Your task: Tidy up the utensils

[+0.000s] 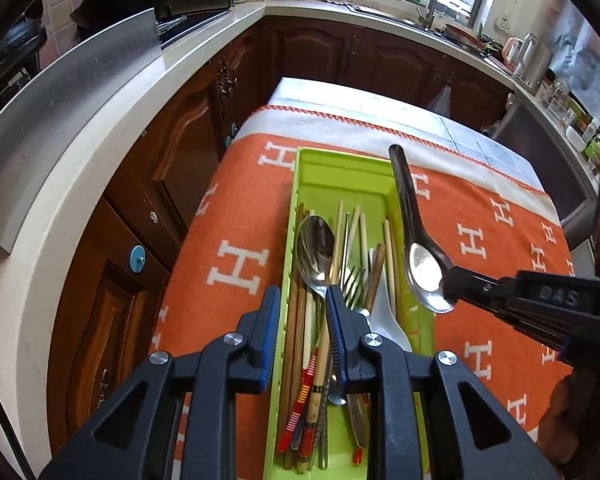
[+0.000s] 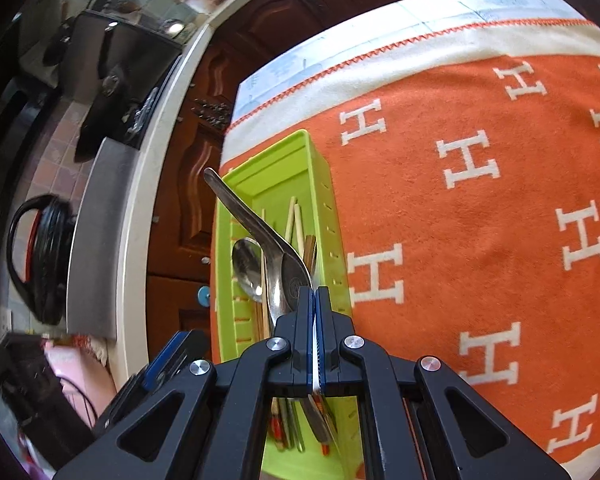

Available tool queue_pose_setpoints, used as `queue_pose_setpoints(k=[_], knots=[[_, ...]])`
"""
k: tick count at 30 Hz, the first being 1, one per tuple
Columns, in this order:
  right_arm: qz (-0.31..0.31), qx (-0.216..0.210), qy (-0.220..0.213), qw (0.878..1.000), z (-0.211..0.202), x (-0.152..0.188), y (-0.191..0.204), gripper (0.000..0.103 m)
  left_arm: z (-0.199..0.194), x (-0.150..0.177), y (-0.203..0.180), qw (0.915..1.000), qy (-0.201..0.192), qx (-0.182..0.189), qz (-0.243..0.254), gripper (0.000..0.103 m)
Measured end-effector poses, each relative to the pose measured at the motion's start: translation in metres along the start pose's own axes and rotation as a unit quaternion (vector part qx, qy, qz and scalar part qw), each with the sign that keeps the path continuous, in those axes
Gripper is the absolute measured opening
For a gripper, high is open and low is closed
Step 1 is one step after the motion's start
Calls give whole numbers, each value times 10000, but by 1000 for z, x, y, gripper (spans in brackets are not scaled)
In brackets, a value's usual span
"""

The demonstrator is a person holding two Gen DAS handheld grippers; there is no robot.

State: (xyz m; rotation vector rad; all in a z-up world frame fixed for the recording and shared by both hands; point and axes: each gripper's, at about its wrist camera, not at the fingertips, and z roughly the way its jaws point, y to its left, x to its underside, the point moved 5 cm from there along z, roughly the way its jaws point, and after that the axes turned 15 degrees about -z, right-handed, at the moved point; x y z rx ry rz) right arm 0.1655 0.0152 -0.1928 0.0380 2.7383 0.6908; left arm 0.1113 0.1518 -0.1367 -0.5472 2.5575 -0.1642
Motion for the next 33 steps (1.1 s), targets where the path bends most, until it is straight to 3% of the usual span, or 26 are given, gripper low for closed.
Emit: queue_pose_setpoints(k=[7,11,18,23,27,33], knots=[[265,49,86,9996,22,-10,-2,7,5,-3,6,10000,32,-77,-21,28],[54,37,72,10000,18,-11,1,7,7,-3,9,9999,-8,-149,-63,39],[-386,133,45,9992,2,-5,7,7,4,2,5,9999,-52,-91,-79,46],[-780,336,-41,9964,-13,3,10,7,1,8,0,9999,-57,-93,-55,62],[-1107,524,-164,9923,-33,15,7,7,-2,15,-7,10000,75,-33,36,64],[-1376,785,-334,9868,-61,37,-7,12,-14,32,-21,9995,31,-23,299,87]])
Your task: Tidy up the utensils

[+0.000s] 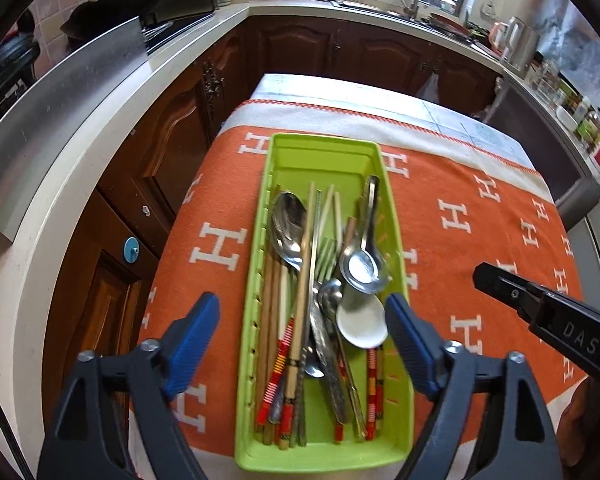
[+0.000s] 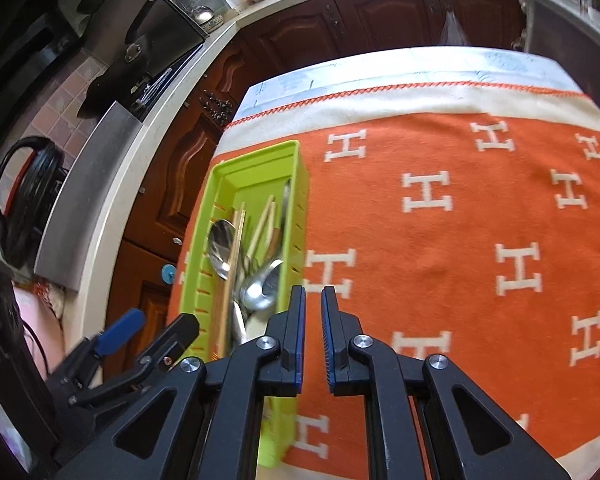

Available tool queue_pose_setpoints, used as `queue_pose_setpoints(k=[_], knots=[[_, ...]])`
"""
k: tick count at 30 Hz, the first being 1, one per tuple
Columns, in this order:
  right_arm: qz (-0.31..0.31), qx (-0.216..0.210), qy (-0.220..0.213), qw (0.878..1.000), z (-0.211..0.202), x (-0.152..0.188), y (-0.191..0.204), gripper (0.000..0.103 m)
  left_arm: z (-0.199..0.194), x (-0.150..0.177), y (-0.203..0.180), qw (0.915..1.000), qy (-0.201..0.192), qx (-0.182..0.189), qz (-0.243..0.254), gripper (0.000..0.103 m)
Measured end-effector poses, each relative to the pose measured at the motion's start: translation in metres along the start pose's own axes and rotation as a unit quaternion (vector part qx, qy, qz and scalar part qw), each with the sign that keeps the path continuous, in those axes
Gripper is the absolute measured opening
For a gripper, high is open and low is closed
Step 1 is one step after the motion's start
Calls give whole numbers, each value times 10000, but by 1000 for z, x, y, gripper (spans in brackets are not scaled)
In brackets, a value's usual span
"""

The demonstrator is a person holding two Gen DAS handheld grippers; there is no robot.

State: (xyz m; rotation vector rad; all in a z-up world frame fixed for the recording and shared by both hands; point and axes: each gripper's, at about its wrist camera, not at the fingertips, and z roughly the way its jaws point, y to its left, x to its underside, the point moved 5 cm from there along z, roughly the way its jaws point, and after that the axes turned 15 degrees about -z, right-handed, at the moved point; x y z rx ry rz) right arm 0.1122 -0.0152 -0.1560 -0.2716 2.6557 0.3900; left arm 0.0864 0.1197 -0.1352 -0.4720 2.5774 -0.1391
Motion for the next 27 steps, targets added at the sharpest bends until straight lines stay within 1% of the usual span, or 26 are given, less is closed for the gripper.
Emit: queue_pose_setpoints(k=[1,3,6,8,10,12,14,15,16,17,18,19,20,21,22,23,24,25,26,27], knots=[[-30,60,-34,10000,-5,4,-3,14,-2,4,-4,10000,13,43,48,90],[-65,206,-110,9997,-18,15,-12,21,-4,10,-11,9999,52,78,119,93],[-147,435,-216,9987,-38,30,-27,23,-10,21,-23,9998,25,39,211,98],[-162,511,-248,9983,-45,35,-31,25,-14,27,-33,9995,1,8,314,98],[-234,702,-350,9966,-71,50,-44,29,-19,33,-43,9994,-5,17,357,98],[-264,748,-380,9961,-78,53,-46,35,-26,36,-54,9993,-25,106,353,98],[-371,860,-453,9946,-96,60,-50,37,-35,38,-66,9990,-78,172,398,98],[-452,991,-536,9926,-113,64,-52,38,-42,39,-73,9986,-154,209,463,98],[-467,1042,-577,9918,-121,65,-52,39,-47,39,-78,9982,-214,239,513,98],[-467,1042,-577,9918,-121,65,-52,44,-54,39,-84,9976,-290,265,576,98],[-458,1091,-635,9909,-133,67,-53,49,-61,39,-89,9971,-346,281,622,98],[-402,1112,-751,9901,-150,69,-55,50,-65,38,-93,9967,-379,299,648,99],[-402,1112,-751,9901,-150,69,-55,53,-71,36,-97,9964,-409,328,668,100],[-371,1114,-813,9898,-160,70,-56,55,-77,35,-101,9960,-440,370,687,101],[-321,1090,-925,9892,-181,73,-57,56,-84,34,-105,9955,-473,417,702,102],[-311,1091,-975,9887,-190,73,-57,58,-89,33,-108,9952,-500,455,711,102],[-311,1091,-975,9887,-190,73,-57,60,-95,33,-112,9947,-519,491,734,102],[-303,1131,-1076,9873,-204,74,-55,61,-101,34,-115,9942,-536,535,769,102],[-303,1131,-1076,9873,-204,74,-55,66,-105,34,-118,9936,-556,574,794,102],[-282,1179,-1152,9859,-214,75,-54,67,-109,35,-120,9930,-584,610,823,102]])
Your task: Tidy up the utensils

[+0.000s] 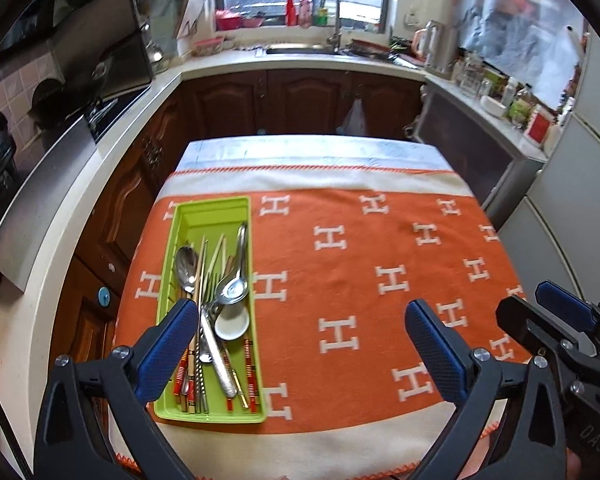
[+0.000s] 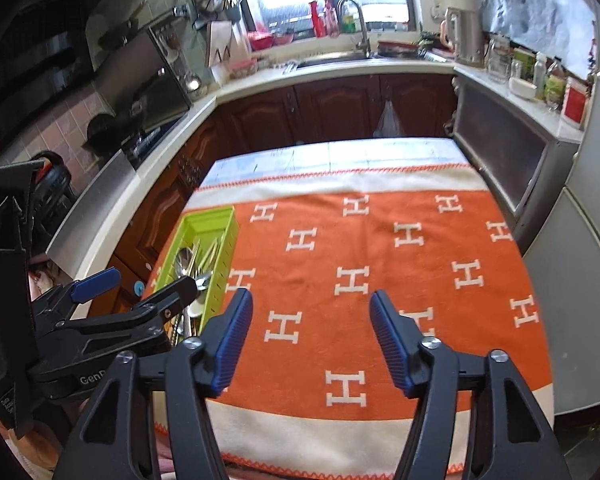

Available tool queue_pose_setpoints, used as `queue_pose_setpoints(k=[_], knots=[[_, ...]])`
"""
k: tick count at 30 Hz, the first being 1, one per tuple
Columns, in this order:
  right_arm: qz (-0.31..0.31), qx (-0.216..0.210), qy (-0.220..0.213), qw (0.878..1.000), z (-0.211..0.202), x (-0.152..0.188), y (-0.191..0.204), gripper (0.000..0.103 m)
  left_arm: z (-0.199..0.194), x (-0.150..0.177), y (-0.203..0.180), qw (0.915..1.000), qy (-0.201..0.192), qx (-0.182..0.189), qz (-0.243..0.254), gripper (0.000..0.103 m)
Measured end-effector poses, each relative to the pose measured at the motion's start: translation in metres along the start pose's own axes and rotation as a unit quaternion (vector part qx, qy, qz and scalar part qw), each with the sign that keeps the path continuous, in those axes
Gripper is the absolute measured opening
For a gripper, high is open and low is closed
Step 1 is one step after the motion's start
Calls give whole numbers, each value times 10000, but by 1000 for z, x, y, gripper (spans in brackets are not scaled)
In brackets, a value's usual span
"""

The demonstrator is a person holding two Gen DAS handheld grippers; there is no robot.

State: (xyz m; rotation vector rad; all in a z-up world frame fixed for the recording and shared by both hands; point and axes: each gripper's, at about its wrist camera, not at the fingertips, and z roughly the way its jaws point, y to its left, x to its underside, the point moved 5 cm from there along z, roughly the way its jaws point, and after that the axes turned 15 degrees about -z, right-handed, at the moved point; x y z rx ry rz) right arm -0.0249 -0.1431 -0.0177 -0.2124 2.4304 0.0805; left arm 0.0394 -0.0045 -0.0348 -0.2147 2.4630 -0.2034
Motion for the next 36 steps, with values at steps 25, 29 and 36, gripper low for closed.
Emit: queue_pose_setpoints(k=[25,29,36], knots=[[143,264,-64,9995,-19,7,-8,71,-6,7,-3,9994,-153,-312,13,102],[156,250,-71,9995,-17,7,-8,71,-6,7,-2,9993,-166,-327,15,102],[145,260,-73,9995,-17,6,-8,71,-6,6,-3,9993,-178,-332,20,102]])
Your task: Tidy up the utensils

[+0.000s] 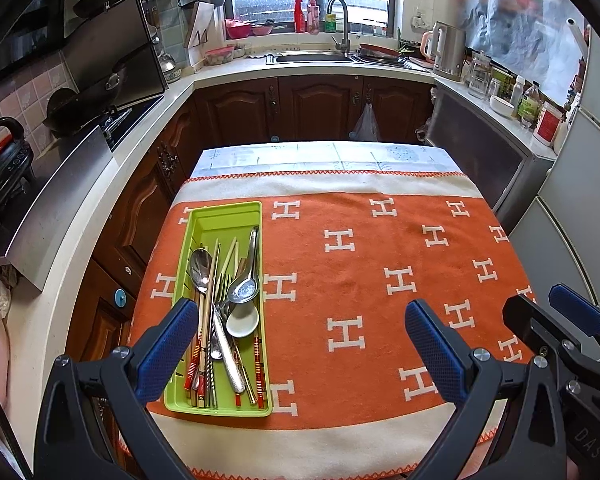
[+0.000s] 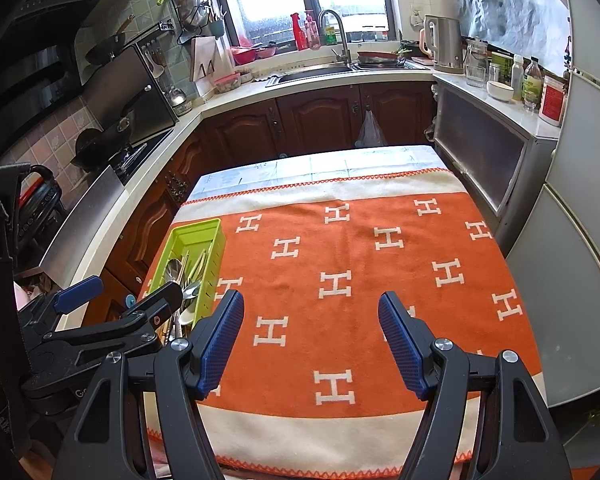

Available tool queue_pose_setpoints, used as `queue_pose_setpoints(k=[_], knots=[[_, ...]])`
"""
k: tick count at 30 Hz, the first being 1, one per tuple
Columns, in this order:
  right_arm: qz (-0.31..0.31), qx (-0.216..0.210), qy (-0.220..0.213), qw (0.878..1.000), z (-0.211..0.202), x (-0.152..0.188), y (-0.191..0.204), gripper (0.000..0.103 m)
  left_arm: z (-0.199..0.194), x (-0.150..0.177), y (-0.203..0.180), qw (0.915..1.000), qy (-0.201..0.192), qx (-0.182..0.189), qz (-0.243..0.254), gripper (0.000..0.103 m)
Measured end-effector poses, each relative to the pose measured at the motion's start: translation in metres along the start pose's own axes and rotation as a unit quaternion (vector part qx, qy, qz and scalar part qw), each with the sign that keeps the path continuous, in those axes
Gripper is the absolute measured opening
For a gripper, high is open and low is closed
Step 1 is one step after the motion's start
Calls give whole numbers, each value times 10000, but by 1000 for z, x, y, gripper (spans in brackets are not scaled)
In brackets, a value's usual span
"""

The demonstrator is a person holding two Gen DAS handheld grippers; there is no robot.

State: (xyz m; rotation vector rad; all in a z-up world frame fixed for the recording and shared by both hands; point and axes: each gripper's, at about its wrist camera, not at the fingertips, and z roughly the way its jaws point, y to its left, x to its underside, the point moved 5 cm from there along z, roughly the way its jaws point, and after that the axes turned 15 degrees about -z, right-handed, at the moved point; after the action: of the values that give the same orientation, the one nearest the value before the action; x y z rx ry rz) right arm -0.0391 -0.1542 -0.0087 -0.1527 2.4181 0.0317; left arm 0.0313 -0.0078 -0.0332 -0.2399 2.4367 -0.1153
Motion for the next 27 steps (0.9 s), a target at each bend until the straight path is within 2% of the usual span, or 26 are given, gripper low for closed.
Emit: queue_pose_setpoints(k=[27], knots=[[26,-48,44,10000,11,-2,1,71,5,-1,3,10000,29,-33,19,102]])
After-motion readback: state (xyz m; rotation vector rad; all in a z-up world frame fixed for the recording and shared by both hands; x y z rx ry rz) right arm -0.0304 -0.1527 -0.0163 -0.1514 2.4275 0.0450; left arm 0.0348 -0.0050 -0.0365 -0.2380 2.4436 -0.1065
